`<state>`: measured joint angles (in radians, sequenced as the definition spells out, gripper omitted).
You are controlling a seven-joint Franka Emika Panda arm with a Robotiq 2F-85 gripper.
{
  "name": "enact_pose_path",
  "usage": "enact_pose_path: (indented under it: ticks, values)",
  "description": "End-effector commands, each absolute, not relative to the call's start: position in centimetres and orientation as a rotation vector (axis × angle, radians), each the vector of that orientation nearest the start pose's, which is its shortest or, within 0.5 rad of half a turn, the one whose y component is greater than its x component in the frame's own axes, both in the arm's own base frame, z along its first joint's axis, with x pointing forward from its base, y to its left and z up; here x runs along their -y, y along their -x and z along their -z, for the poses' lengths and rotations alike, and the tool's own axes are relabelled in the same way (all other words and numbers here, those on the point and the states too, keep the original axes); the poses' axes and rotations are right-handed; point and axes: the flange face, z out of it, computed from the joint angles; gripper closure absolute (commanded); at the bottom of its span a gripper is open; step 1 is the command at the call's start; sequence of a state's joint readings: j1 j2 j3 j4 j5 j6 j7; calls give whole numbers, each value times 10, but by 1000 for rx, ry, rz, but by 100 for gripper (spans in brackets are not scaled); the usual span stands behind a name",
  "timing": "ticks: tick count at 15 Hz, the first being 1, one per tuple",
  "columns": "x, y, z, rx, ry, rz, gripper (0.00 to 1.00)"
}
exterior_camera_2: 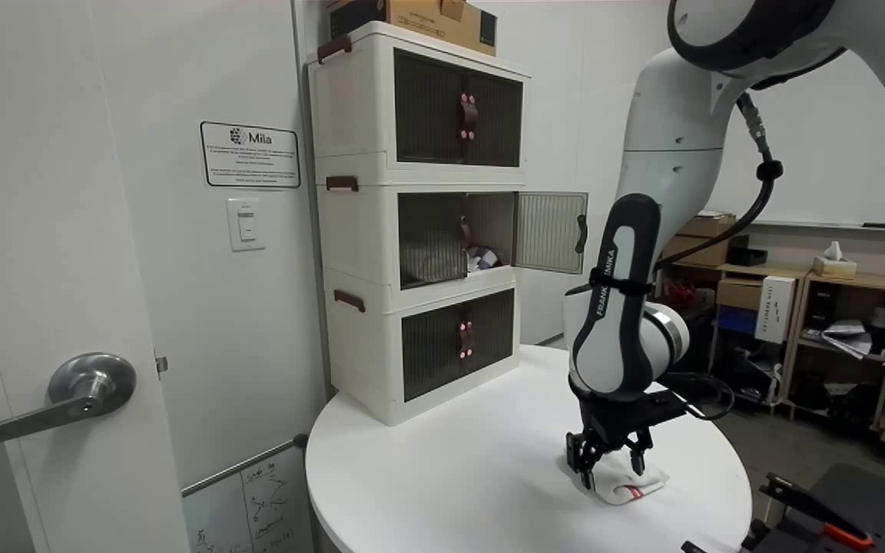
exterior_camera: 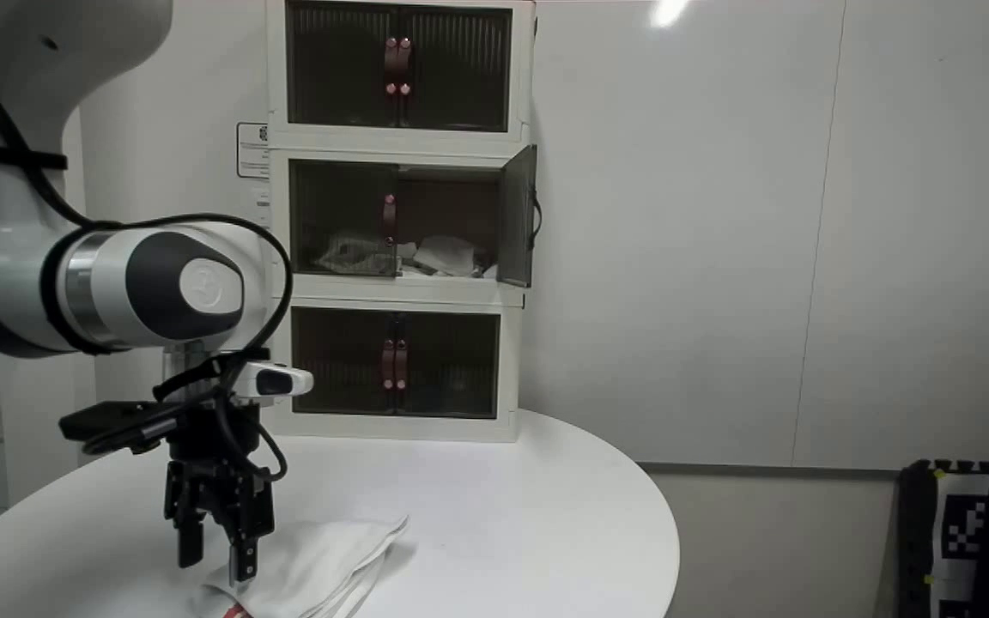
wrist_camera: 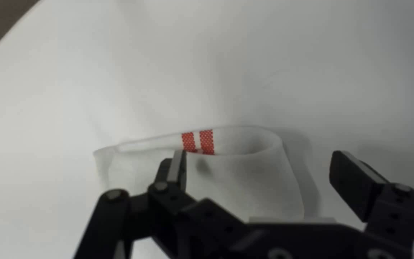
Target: Put the towel in the middle cabinet
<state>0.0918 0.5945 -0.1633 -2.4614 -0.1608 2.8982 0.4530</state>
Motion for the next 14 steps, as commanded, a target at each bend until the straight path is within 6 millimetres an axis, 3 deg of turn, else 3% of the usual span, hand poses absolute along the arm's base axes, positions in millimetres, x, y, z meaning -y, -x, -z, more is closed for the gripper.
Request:
enact_pose_path:
  ticks: [1,3,11,13,14]
  values:
    - [44,-442,-38,-624,3221,-176,0]
    - [51,-442,-32,-655,3218,-170,26]
    - [77,-437,-36,-734,3199,-132,88]
    - [80,-435,-39,-809,3165,-120,93]
    - [81,-435,-40,-858,3148,-104,90]
